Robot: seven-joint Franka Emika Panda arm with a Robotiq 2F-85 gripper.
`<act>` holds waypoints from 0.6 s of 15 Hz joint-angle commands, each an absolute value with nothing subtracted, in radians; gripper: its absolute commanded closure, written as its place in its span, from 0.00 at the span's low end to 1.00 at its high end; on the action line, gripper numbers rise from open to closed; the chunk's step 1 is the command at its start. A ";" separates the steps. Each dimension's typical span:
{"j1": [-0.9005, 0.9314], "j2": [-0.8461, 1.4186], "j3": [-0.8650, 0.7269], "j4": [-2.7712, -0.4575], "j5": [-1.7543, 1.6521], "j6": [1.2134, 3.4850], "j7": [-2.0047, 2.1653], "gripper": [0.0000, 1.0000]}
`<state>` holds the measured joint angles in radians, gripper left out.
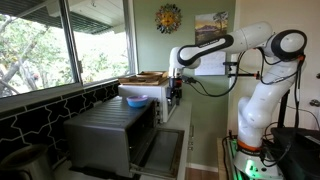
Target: Remove the purple bowl from the bowls stack on top of the oven and put it in the oven on the oven wire rack
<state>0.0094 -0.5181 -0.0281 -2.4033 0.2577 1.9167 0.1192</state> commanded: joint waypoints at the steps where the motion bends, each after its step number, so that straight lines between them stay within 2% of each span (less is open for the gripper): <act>1: 0.005 -0.527 -0.011 -2.357 0.245 1.879 0.114 0.00; 9: 0.020 -0.541 0.019 -2.201 0.227 1.703 0.095 0.00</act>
